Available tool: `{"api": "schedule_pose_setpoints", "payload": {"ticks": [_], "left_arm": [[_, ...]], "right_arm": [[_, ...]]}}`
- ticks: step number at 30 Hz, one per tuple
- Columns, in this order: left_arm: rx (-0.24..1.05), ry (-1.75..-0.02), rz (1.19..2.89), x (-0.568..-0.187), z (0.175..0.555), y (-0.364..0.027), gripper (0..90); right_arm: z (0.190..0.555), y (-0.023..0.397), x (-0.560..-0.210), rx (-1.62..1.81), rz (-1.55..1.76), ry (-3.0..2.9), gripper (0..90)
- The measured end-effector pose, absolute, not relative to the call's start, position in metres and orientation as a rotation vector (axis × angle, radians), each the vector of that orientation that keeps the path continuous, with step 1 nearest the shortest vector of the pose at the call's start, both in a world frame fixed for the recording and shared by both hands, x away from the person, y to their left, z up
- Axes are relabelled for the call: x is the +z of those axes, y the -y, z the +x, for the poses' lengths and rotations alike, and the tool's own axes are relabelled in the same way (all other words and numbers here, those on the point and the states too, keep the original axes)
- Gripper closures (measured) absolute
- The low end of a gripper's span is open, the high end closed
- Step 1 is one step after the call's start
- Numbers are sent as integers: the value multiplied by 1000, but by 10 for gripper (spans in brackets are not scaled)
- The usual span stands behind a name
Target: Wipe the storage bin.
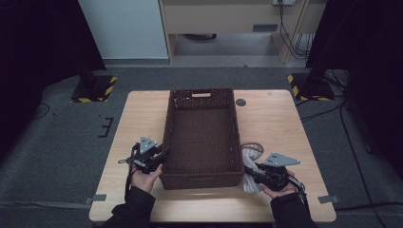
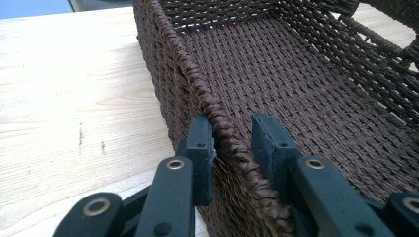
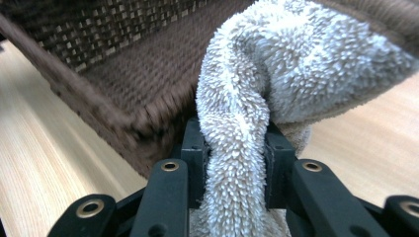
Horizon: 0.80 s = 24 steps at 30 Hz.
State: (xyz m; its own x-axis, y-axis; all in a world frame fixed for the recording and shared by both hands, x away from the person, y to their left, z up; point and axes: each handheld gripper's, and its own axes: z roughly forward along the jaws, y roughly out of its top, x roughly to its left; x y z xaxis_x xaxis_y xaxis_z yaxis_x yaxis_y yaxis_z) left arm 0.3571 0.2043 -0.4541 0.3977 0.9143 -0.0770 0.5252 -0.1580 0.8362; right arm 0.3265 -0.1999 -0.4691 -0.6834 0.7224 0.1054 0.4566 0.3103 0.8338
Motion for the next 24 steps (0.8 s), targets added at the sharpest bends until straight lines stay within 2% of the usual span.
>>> {"api": "schedule_pose_setpoints", "payload": {"ticks": [9, 16, 24], "left_arm": [[597, -1227, 1807, -454, 357, -205, 670], [547, -1191, 1753, -449, 351, -214, 528], [565, -1169, 1801, -446, 332, -216, 583]], "right_arm": [[338, 192, -494, 1216, 1120, -2388, 704], [337, 201, -484, 1233, 1144, -2339, 703], [316, 216, -454, 1397, 1054, -2221, 703]]}}
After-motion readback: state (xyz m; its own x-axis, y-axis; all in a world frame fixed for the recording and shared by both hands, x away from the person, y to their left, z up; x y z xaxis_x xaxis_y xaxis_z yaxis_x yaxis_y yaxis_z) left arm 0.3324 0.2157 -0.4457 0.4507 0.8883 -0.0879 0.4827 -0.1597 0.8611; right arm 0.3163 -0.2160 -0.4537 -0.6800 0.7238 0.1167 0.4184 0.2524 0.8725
